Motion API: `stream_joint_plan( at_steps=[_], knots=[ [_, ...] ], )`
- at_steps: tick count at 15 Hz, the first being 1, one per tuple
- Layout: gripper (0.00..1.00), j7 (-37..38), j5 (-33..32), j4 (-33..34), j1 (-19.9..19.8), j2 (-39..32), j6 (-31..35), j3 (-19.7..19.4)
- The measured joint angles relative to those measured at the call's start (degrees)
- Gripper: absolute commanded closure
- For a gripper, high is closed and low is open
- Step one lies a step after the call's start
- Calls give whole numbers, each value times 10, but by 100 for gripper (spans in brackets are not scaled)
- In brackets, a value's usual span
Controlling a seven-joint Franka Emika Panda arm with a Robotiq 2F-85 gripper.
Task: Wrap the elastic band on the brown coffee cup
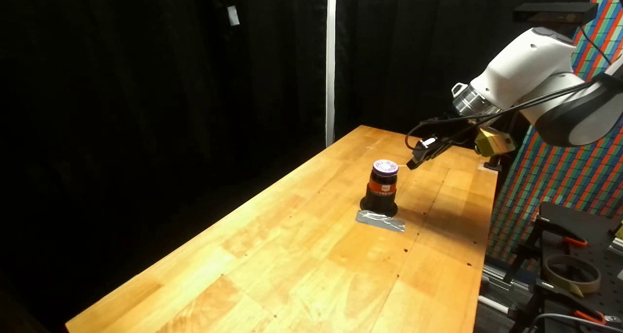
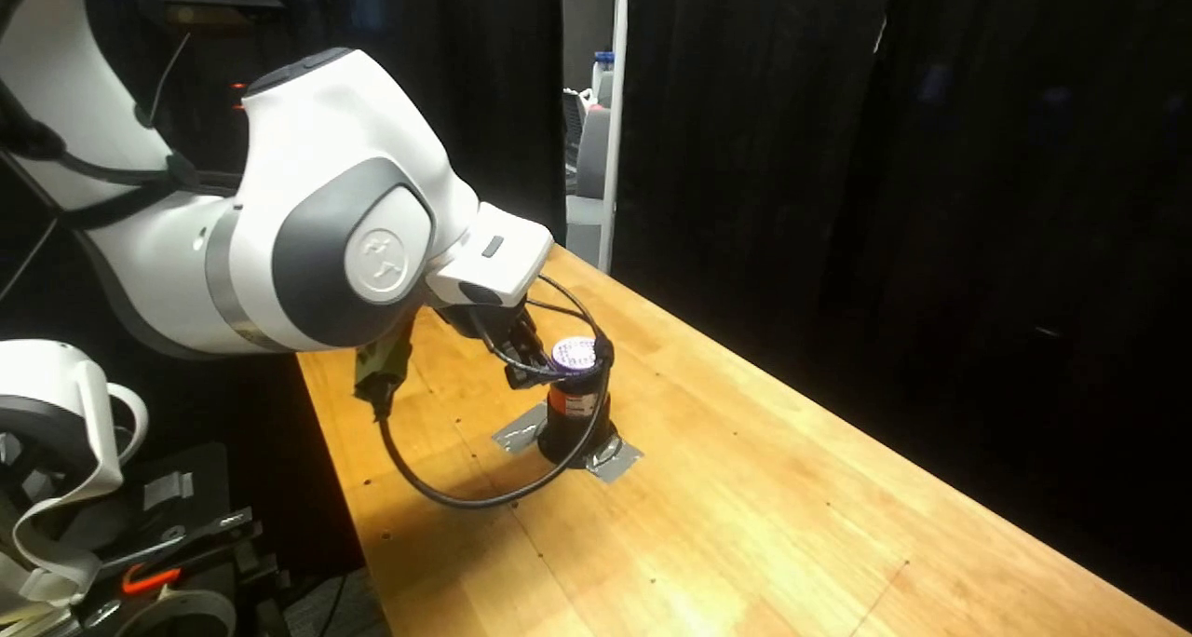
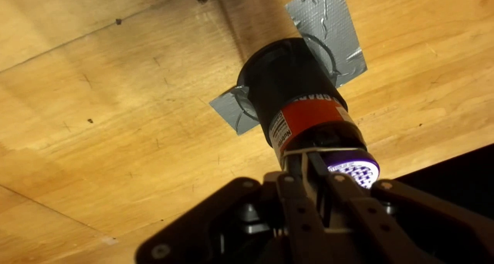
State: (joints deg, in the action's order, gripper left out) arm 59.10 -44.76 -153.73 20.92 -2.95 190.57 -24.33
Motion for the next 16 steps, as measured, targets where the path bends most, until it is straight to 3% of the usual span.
stream_joint_plan(
  at_steps=[2, 5, 6, 7, 9, 12, 15, 16],
  knots=[
    [88, -5, 0, -4, 10, 0, 17, -12],
    [89, -103, 106, -33, -62, 0, 44, 80],
    [88, -120, 121, -43, -67, -2, 56, 88],
    [64, -120, 121, -47, -62, -7, 67, 86],
    [58, -120, 121, -46, -52, -20, 70, 86],
    [35, -104, 97, -43, -40, -23, 18, 96],
    [12, -48, 57, -42, -42, -17, -89, 155],
    [30, -47, 76, -43, -45, -19, -119, 187]
  ],
)
